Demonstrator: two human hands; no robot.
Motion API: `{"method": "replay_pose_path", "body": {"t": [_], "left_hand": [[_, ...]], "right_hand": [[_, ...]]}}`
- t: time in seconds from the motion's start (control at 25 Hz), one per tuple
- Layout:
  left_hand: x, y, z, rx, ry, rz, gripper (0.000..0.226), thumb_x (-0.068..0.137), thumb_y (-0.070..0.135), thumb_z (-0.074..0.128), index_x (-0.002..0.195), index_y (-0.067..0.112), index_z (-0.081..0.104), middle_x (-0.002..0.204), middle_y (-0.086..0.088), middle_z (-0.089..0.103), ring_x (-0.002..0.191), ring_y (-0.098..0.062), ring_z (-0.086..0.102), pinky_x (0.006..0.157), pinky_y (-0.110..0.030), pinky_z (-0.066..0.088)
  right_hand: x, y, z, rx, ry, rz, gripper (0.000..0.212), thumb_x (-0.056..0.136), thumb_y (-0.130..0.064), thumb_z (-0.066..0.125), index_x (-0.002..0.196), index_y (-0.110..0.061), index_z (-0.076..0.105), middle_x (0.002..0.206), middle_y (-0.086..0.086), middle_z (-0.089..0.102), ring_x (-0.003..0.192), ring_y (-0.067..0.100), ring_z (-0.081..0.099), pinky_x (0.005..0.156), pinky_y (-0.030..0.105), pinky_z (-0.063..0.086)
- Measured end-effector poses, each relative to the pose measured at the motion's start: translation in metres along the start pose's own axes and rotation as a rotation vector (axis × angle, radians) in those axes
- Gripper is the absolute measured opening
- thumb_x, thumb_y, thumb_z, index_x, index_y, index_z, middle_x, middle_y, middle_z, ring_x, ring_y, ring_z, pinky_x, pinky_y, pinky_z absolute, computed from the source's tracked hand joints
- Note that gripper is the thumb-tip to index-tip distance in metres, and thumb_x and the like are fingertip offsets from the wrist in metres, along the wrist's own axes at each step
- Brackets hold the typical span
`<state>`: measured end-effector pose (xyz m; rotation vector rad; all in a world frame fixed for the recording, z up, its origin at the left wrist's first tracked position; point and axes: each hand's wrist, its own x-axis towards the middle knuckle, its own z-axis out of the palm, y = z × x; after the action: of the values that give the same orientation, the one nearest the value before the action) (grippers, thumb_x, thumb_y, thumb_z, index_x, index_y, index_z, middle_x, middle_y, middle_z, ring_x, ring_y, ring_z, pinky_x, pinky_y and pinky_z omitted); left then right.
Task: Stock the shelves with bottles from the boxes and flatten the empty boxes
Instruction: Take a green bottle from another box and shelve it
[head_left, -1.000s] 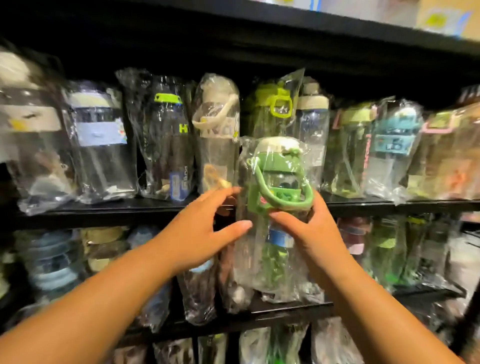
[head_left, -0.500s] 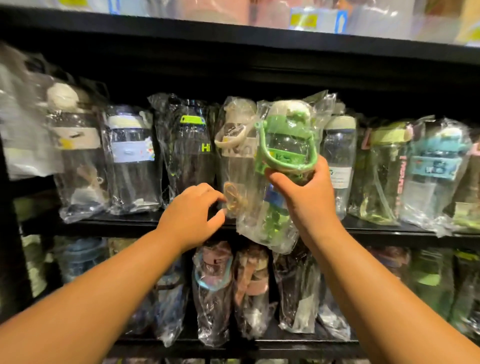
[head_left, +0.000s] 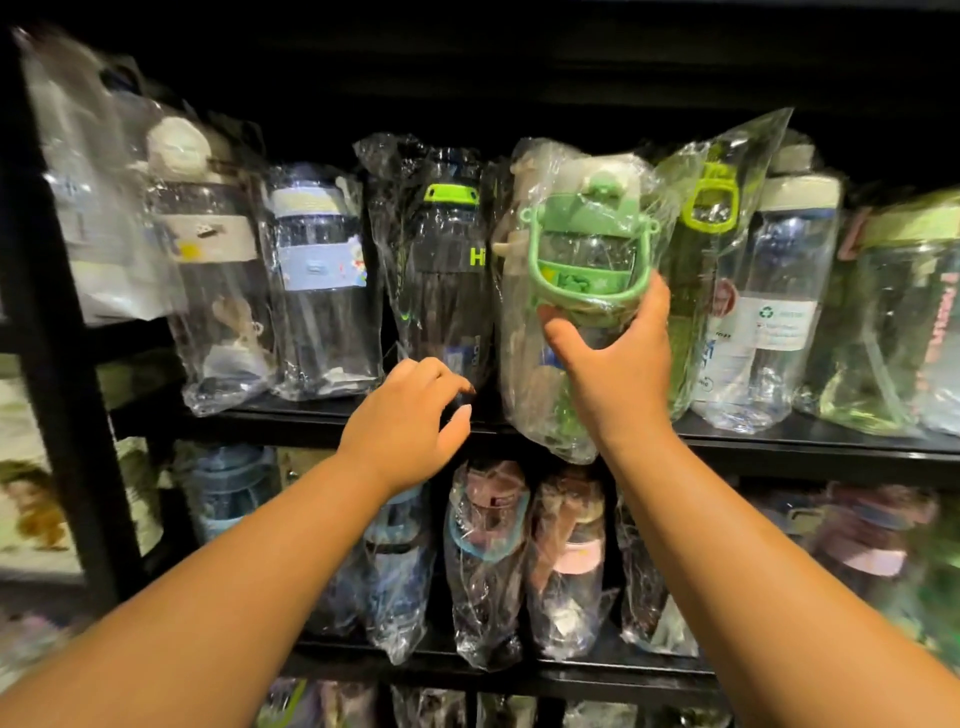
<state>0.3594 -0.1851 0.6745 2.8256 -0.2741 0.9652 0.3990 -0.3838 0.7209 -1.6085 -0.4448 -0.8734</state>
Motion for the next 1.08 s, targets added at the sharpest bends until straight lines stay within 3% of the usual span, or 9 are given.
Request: {"method": "replay_pose_path", "body": {"t": [0.16,0.36,0.6,1.08], "left_hand": [[0.002,0.001,0.002,0.018,0.000,-0.016,0.042,0.100,0.036,0.047,0.136,0.016,0.052,0.123,-0.003,0.056,0.113,-0.027,0.050,0.086,-0.040,0.046],[0.002,0.004,0.002,0.031,-0.031,-0.037,0.049,0.102,0.037,0.042,0.147,0.019,0.042,0.133,-0.001,0.055,0.122,-0.024,0.049,0.094,-0.038,0.044],[0.003,0.003,0.002,0.024,-0.060,-0.073,0.051,0.102,0.039,0.039,0.149,0.019,0.041,0.138,-0.001,0.054,0.127,-0.023,0.046,0.098,-0.039,0.043],[0.004,0.004,0.001,0.013,-0.070,-0.099,0.049,0.101,0.038,0.041,0.146,0.021,0.044,0.131,0.001,0.056,0.124,-0.022,0.047,0.097,-0.042,0.046]], "right_hand": [[0.002,0.005,0.010,-0.058,0.002,-0.025,0.091,0.071,-0.054,0.075,0.145,-0.023,0.032,0.136,0.000,0.051,0.120,0.019,0.053,0.098,0.040,0.048],[0.006,0.010,0.019,-0.116,0.019,-0.005,0.091,0.076,-0.053,0.075,0.148,-0.025,0.027,0.140,0.001,0.046,0.124,0.021,0.047,0.098,0.037,0.046],[0.010,0.013,0.025,-0.147,0.033,-0.004,0.093,0.078,-0.051,0.075,0.151,-0.022,0.024,0.142,0.003,0.043,0.126,0.020,0.044,0.094,0.030,0.041],[0.022,0.024,0.048,-0.222,0.029,-0.003,0.098,0.082,-0.054,0.072,0.154,-0.018,0.016,0.148,0.008,0.031,0.134,0.026,0.035,0.104,0.038,0.038]]}}
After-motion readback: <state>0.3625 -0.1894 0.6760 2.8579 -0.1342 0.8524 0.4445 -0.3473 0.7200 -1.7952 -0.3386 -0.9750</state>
